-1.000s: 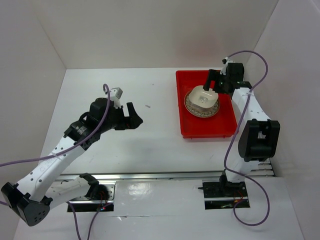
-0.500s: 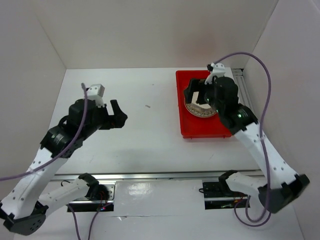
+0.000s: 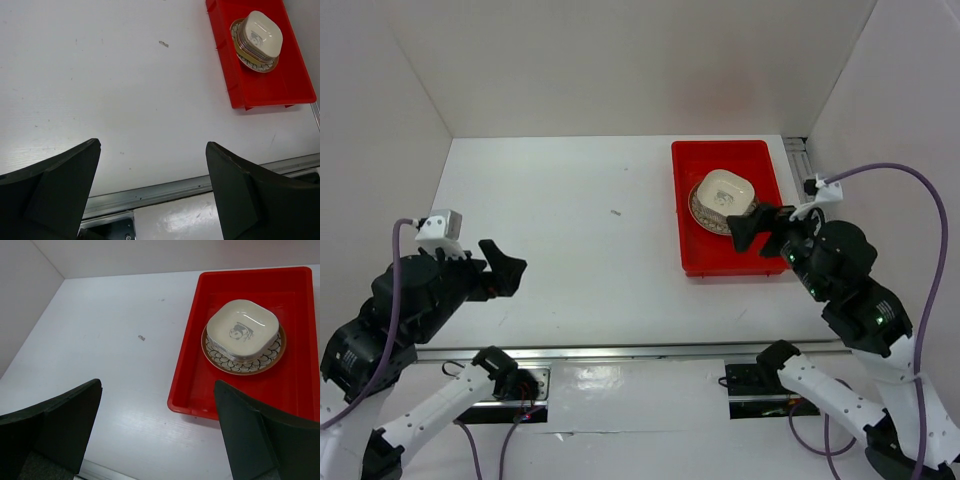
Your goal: Place the plates into the plastic bin on the countertop
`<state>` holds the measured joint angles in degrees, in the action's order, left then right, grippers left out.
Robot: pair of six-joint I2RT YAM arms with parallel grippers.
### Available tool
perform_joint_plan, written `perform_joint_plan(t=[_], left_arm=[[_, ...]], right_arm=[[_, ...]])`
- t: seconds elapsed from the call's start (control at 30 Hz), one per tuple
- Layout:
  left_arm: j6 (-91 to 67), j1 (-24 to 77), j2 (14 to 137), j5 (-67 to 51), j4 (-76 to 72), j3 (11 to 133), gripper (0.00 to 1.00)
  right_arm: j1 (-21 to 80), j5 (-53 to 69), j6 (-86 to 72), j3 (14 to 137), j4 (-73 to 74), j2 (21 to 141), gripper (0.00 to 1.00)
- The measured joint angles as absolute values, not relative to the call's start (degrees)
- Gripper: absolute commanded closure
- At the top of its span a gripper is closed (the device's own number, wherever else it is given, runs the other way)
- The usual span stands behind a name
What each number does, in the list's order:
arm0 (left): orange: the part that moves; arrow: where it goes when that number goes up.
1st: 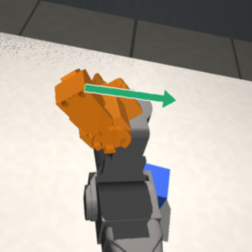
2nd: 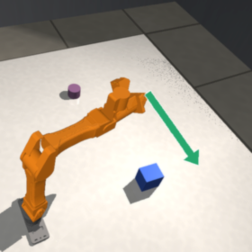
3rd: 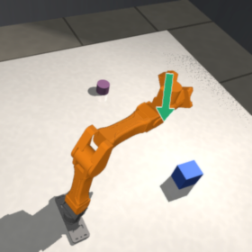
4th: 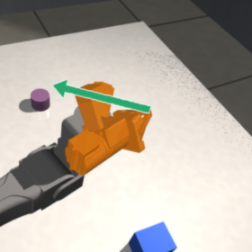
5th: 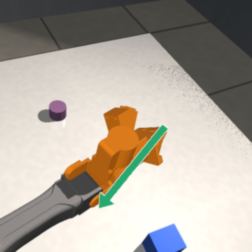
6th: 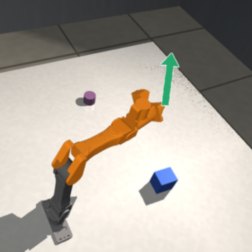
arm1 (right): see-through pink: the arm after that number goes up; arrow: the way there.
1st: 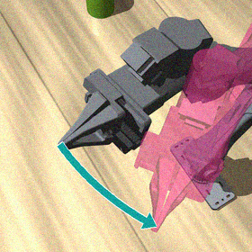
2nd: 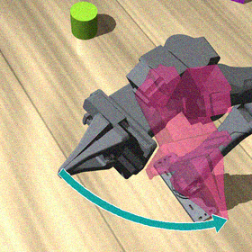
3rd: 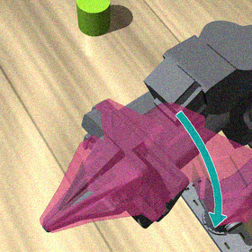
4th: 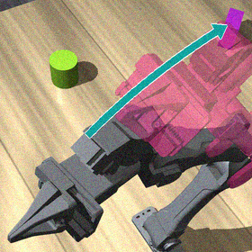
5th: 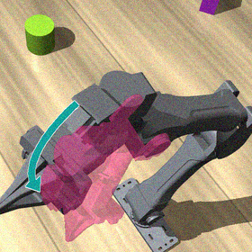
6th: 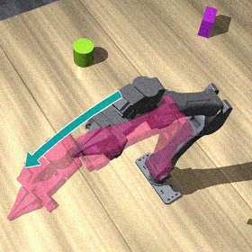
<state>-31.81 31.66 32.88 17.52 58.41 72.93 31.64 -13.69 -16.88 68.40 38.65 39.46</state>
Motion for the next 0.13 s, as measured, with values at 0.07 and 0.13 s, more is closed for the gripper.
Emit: perform_joint_plan(t=[0.07, 0.13], left_arm=[[-31.9, 31.7, 32.2, 17.8, 59.9, 73.0, 0.00], [-31.9, 31.7, 31.9, 17.9, 60.9, 73.1, 0.00]], right_arm=[[31.6, -13.7, -16.9, 68.9, 40.0, 38.7, 0.00], [31.6, -13.2, -16.9, 69.2, 41.0, 38.7, 0.00]])
